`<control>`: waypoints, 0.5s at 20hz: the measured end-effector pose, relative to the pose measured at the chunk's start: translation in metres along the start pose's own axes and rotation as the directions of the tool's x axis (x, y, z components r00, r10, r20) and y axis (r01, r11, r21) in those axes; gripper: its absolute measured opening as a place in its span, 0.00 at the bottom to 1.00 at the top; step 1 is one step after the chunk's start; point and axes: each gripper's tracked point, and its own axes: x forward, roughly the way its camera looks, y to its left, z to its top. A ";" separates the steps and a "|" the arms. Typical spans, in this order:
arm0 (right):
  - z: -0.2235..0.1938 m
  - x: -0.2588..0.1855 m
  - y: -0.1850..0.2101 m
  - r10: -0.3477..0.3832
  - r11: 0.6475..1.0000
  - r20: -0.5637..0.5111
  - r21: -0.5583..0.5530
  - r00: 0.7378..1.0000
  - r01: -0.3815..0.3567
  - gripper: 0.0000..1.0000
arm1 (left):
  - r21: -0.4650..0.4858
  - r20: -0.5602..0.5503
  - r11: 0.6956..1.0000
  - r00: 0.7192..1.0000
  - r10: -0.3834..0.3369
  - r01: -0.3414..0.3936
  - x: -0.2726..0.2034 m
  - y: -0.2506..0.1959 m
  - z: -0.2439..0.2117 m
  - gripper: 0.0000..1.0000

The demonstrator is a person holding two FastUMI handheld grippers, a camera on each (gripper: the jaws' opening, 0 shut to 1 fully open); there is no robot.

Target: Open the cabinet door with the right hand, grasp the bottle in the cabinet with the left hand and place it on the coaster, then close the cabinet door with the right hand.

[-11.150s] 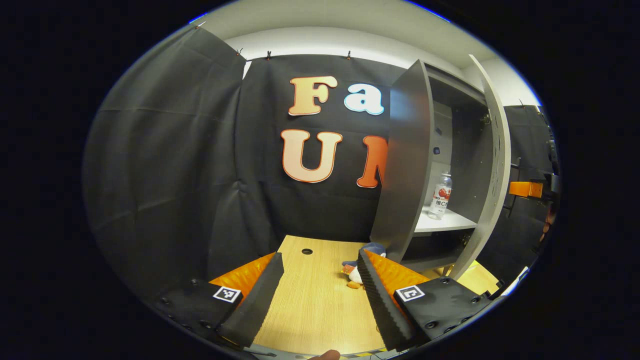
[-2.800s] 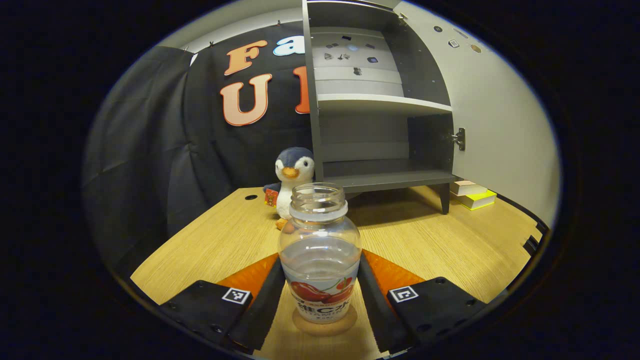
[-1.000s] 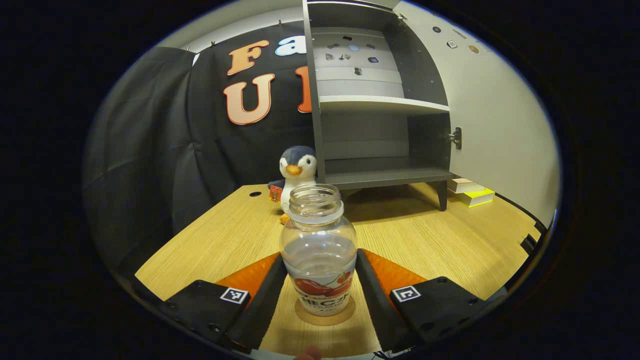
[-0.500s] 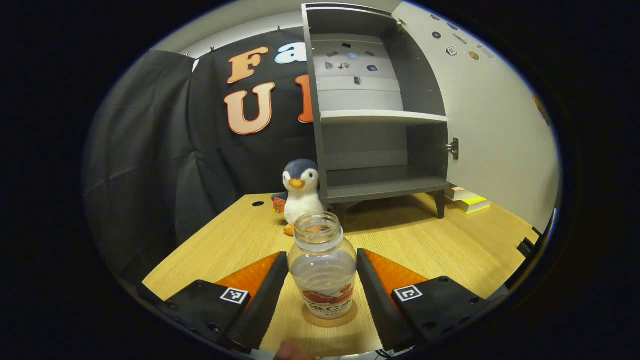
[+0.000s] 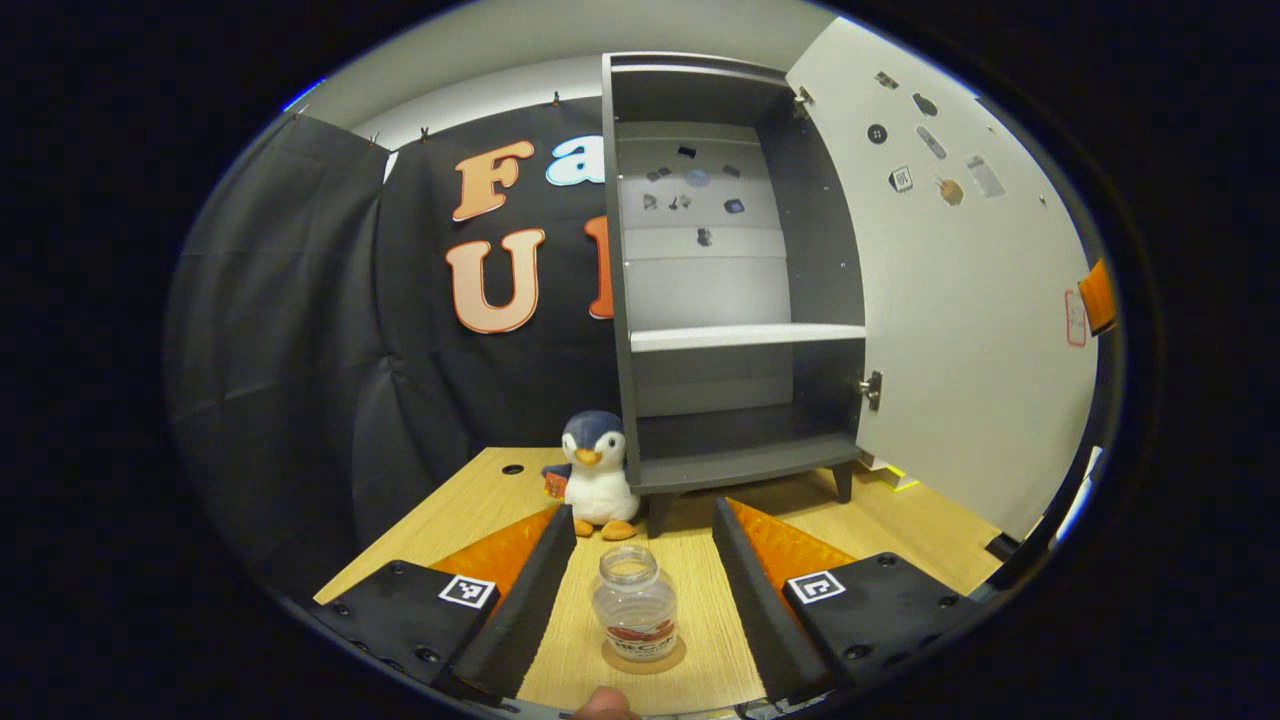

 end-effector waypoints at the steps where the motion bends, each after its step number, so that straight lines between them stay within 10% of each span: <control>1: 0.009 -0.006 -0.006 -0.006 1.000 0.026 -0.005 1.000 0.006 0.26 | -0.003 0.011 1.000 1.000 -0.007 0.007 -0.007 -0.004 0.012 0.90; 10: 0.081 -0.055 -0.106 -0.143 0.989 0.194 0.001 0.970 0.146 0.49 | -0.033 0.026 0.998 0.999 -0.047 0.048 -0.032 -0.013 0.061 0.91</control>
